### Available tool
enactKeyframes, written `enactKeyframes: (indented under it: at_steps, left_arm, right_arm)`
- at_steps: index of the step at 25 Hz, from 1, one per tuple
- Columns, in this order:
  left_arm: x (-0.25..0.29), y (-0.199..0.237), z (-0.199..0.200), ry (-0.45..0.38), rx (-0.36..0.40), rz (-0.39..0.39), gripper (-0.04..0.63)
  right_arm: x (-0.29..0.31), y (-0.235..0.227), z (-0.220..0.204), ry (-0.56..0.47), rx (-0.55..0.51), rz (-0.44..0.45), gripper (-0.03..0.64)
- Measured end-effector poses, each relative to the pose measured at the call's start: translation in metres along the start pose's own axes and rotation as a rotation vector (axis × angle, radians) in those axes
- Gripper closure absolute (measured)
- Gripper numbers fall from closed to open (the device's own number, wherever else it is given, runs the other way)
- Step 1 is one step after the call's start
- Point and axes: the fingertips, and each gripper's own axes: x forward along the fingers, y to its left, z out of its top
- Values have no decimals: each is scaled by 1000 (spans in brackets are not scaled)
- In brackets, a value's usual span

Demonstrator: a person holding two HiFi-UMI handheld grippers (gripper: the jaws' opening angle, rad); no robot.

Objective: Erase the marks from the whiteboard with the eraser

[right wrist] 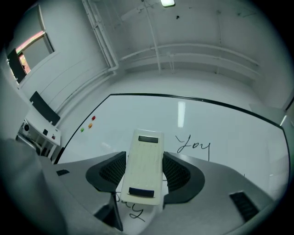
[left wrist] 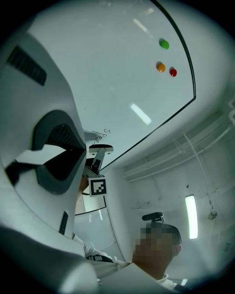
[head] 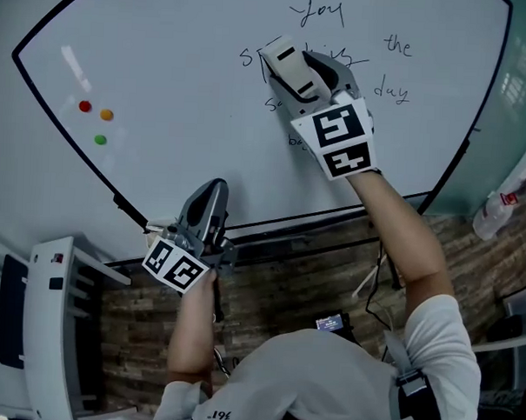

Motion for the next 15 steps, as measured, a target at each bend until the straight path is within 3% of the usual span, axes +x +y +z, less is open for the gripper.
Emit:
enactKeyframes:
  at_steps: [11,15]
  left_arm:
    - [3,-4,15,-16,0,-17,589]
    - [0,-4,9,-1,-18,-17,589]
  right_arm:
    - [47,-26,49,12,-77,-92,349]
    - [58,-43,60,28,-56,-147,349]
